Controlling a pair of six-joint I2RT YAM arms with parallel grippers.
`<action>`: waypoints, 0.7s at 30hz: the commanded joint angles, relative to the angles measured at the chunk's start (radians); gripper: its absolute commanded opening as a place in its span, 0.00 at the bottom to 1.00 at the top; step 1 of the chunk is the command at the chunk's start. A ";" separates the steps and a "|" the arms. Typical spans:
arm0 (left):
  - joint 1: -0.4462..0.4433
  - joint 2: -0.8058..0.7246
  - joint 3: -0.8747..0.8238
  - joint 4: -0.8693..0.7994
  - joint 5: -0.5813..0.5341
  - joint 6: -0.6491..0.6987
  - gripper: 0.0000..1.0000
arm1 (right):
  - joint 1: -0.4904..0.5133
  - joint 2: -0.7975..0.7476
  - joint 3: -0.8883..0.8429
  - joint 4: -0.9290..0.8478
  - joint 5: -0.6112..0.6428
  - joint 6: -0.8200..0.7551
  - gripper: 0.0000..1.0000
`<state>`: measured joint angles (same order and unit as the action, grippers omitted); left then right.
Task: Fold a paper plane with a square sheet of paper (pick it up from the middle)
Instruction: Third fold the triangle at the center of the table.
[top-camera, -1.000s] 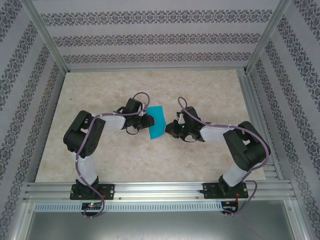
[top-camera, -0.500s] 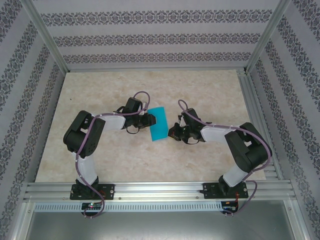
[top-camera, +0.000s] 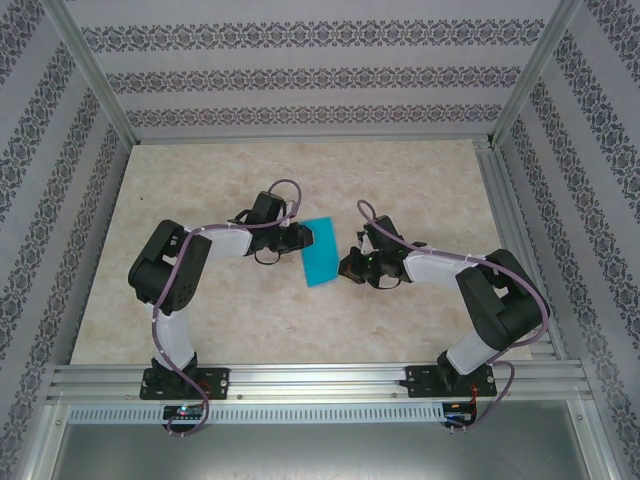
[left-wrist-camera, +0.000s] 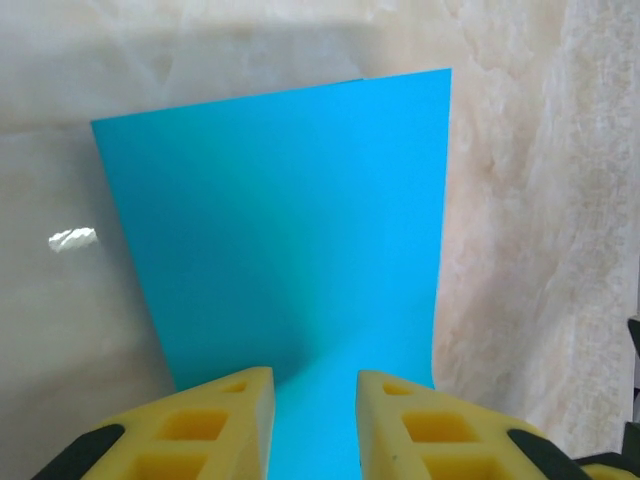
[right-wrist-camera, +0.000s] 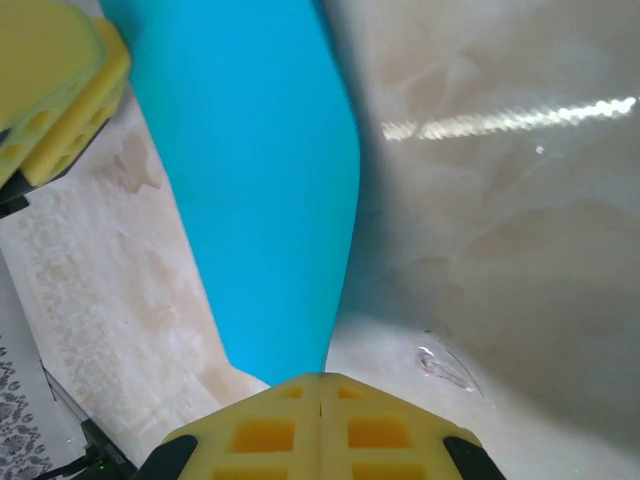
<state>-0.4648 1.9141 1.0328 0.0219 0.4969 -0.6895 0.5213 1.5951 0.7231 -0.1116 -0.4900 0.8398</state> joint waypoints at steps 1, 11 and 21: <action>0.006 0.037 0.031 -0.021 0.004 0.015 0.27 | 0.005 0.015 0.040 0.045 0.003 0.008 0.02; 0.006 0.069 0.057 -0.073 -0.009 0.035 0.26 | 0.020 0.075 0.086 0.231 -0.058 0.078 0.02; 0.006 0.051 0.058 -0.081 -0.006 0.044 0.26 | 0.032 0.188 0.146 0.350 -0.075 0.111 0.02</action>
<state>-0.4648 1.9610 1.0744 -0.0238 0.4927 -0.6750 0.5385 1.7554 0.8371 0.1612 -0.5461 0.9318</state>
